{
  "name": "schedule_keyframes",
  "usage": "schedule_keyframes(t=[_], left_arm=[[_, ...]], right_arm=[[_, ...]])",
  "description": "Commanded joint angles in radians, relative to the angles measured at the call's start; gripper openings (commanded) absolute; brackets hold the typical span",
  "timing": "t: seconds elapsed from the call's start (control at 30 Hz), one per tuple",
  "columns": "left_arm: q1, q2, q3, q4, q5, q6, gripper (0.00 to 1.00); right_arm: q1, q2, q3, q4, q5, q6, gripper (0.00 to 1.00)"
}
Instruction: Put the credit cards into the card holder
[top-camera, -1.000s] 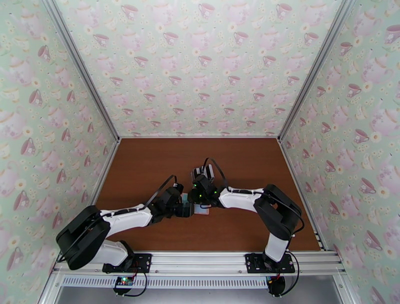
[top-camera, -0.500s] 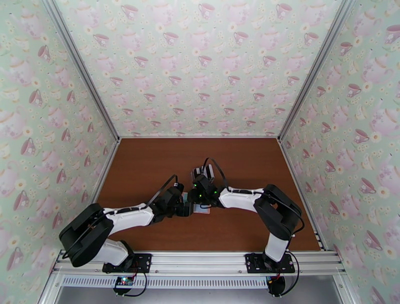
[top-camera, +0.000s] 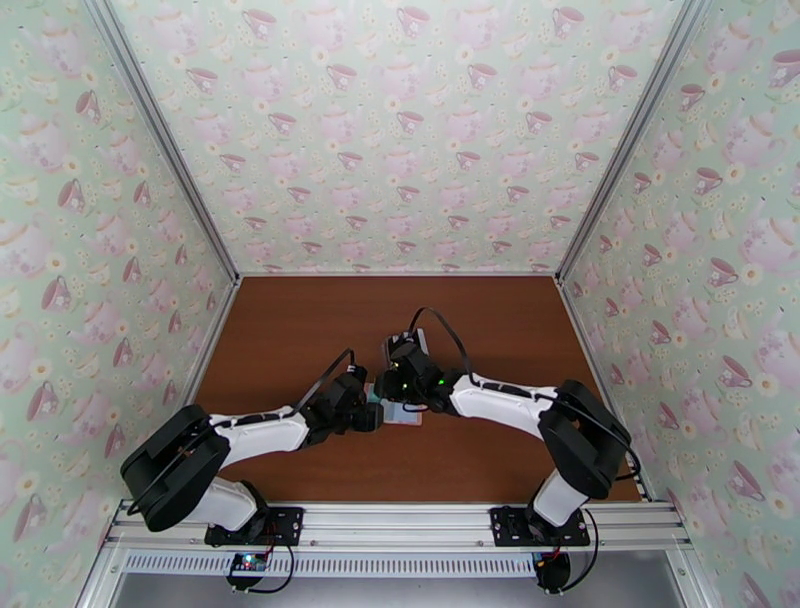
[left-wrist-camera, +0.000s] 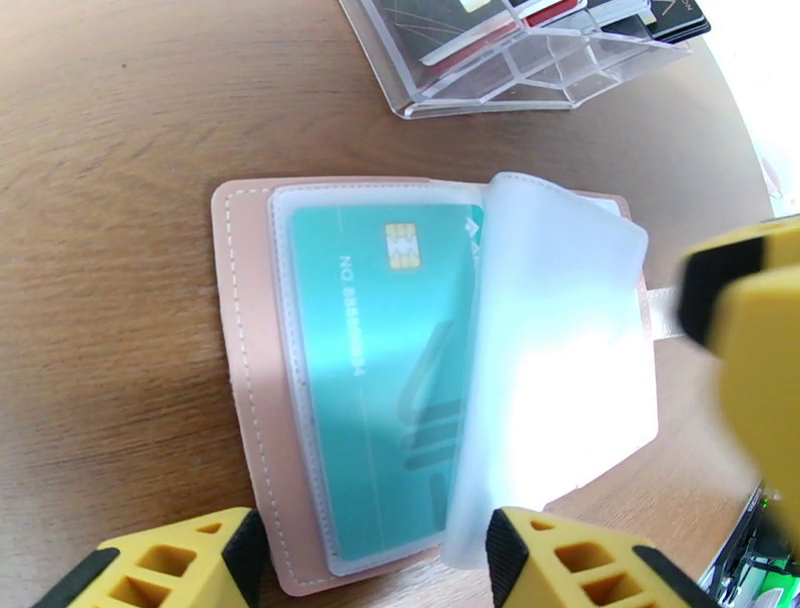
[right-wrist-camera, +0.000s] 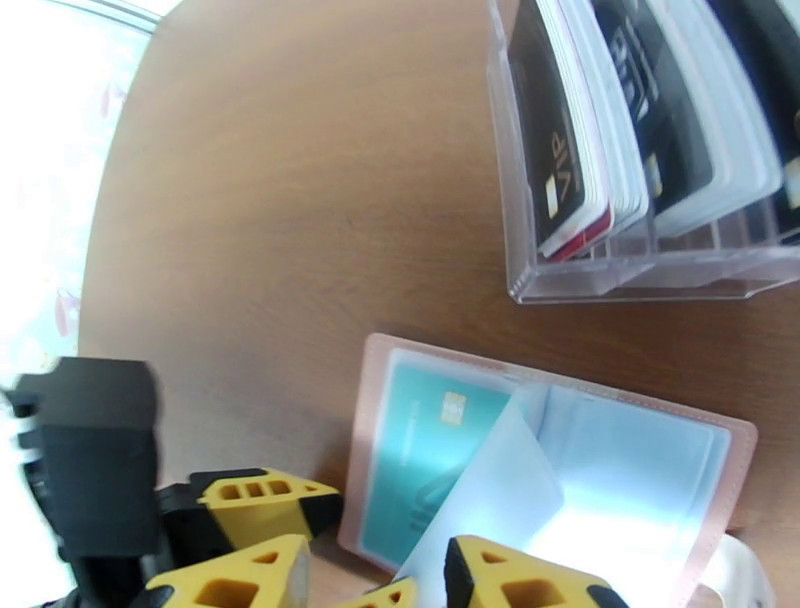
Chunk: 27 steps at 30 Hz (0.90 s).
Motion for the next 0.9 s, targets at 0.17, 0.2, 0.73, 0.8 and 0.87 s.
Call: schedule_keyframes(t=[0.17,0.2,0.73,0.8,0.87], left_arm=[[-0.005,0.000,-0.022,-0.071,0.037,-0.015,0.60],[-0.006,-0.003,-0.021,-0.073,0.039,-0.014,0.59],[-0.005,-0.034,-0.021,-0.081,0.047,-0.017,0.47],[-0.005,-0.033,-0.021,-0.081,0.045,-0.016,0.44],[-0.004,-0.030,-0.021,-0.079,0.047,-0.015,0.40]], right_arm=[[-0.004,-0.073,-0.069,-0.041,0.042,-0.010,0.44],[-0.004,-0.075,-0.074,-0.040,0.041,-0.008,0.44],[-0.004,-0.040,-0.125,0.030,0.014,0.020,0.45],[-0.004,-0.040,-0.126,0.030,0.015,0.021,0.45],[-0.004,-0.042,-0.124,0.024,0.018,0.017,0.44]])
